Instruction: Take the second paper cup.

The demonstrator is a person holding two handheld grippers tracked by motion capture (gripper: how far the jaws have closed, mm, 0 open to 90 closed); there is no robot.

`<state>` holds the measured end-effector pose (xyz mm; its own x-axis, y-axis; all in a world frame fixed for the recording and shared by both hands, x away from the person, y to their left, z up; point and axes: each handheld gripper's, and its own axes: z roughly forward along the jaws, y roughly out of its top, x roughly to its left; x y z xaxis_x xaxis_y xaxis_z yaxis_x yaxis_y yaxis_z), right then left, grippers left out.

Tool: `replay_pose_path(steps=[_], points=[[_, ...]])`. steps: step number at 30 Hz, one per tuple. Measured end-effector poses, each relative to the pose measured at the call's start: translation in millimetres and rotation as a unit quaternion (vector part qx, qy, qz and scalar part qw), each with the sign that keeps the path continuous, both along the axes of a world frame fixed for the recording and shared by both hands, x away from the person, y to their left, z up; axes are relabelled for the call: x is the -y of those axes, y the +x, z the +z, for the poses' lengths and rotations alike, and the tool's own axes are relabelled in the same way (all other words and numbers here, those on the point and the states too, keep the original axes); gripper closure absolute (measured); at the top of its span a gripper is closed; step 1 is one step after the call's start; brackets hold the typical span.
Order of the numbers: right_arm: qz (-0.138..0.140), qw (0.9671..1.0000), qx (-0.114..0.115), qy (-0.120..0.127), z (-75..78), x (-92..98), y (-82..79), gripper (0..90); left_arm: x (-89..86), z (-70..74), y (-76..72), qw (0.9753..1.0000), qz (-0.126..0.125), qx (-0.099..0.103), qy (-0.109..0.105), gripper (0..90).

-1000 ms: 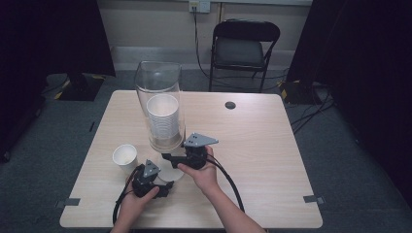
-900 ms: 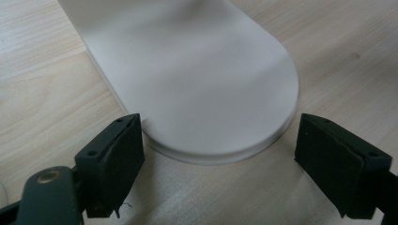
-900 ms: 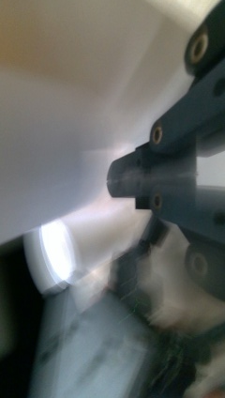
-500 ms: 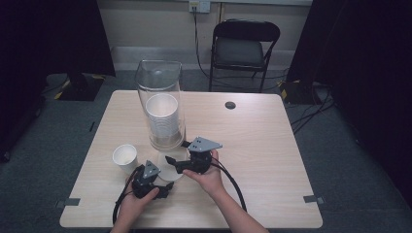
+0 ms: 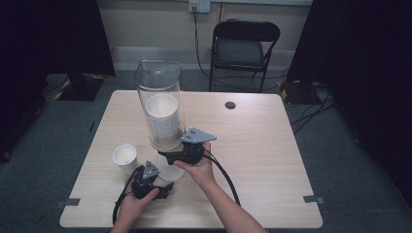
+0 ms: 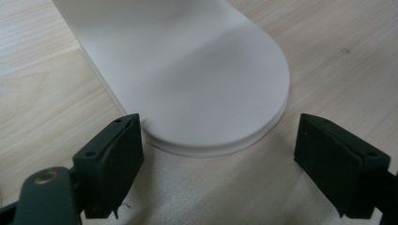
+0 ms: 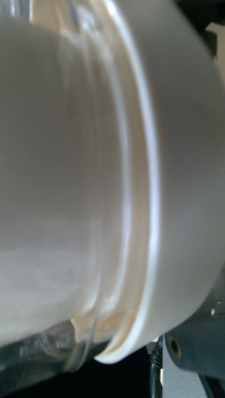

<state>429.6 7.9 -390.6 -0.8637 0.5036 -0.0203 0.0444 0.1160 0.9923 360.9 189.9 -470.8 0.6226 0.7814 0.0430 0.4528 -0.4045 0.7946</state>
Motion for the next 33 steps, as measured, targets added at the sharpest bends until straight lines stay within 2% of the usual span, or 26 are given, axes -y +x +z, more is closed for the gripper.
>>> replay_pose_path(steps=[1,2,5,6,7,8,10,11,12,14,16,19,24,27,28,29,30,31,32,33], points=[[-0.001,1.0,0.007,0.002,-0.5,-0.1,0.1,26.2,0.0,0.0,0.0,1.0,0.0,0.0,0.0,15.6],[-0.003,0.9999,0.013,0.001,-1.0,0.1,0.4,29.1,-0.1,0.0,0.0,1.0,0.0,0.0,0.0,15.7],[-0.002,0.9999,0.014,-0.004,-0.8,0.5,1.1,30.2,-0.1,0.1,-0.5,1.0,-0.003,0.002,0.001,16.3],[-0.002,0.9999,0.013,-0.004,-0.7,0.5,0.8,30.5,0.0,0.3,-1.2,1.0,-0.003,0.007,-0.004,16.8],[-0.002,0.9999,0.014,-0.007,-0.6,1.0,1.0,30.6,-0.3,1.4,-2.1,0.9997,-0.001,0.022,-0.003,18.0],[-0.002,0.9999,0.014,-0.008,-0.5,1.0,1.1,30.8,-0.4,3.0,-3.2,0.9994,0.002,0.034,-0.007,18.6],[-0.004,0.9998,0.016,-0.01,-0.2,0.7,1.2,31.0,-0.4,6.8,-3.6,0.9986,-0.008,0.047,-0.023,18.4],[-0.003,0.9998,0.016,-0.012,0.0,0.6,1.0,31.1,1.3,7.6,-3.8,0.9984,-0.012,0.046,-0.032,18.2],[-0.003,0.9998,0.017,-0.012,-0.2,0.5,1.0,31.2,2.6,8.0,-3.2,0.9984,-0.019,0.046,-0.028,17.9],[-0.006,0.9997,0.017,-0.016,0.0,0.5,0.0,31.3,6.5,6.7,-0.5,0.999,-0.017,0.039,-0.012,17.0],[-0.006,0.9997,0.016,-0.018,0.2,0.4,-0.2,31.4,9.9,4.2,2.9,0.9992,-0.021,0.032,-0.012,16.1],[-0.008,0.9997,0.013,-0.018,0.6,0.0,-0.5,31.6,14.9,2.4,5.2,0.9986,-0.025,0.045,0.006,14.9],[-0.007,0.9997,0.015,-0.018,-0.6,0.3,-0.2,31.9,18.6,2.0,5.8,0.9983,-0.029,0.047,0.019,12.1],[-0.008,0.9998,0.011,-0.016,-1.8,0.0,-1.2,32.1,21.7,1.3,5.2,0.9976,-0.032,0.051,0.035,10.5],[-0.009,0.9998,0.005,-0.016,-4.0,-0.2,-1.4,33.3,22.1,1.7,5.6,0.9969,-0.039,0.051,0.046,9.0],[-0.008,0.9992,-0.01,-0.038,-8.7,-1.1,-1.0,35.8,23.1,1.2,5.8,0.9973,-0.038,0.047,0.042,7.2],[-0.011,0.9986,-0.004,-0.052,-19.9,0.1,2.8,36.6,23.1,1.4,5.8,0.9971,-0.041,0.047,0.043,6.5],[0.0,0.9994,-0.012,-0.034,-25.2,3.1,1.2,36.6,23.9,1.0,5.4,0.9972,-0.04,0.048,0.041,6.0],[-0.002,0.9994,-0.006,-0.034,-26.1,2.6,0.0,36.6,23.2,1.5,6.1,0.9968,-0.044,0.049,0.047,5.8],[-0.004,0.9992,-0.008,-0.039,-24.8,1.7,-0.2,36.6,23.7,1.3,6.2,0.9971,-0.043,0.045,0.043,5.2]])
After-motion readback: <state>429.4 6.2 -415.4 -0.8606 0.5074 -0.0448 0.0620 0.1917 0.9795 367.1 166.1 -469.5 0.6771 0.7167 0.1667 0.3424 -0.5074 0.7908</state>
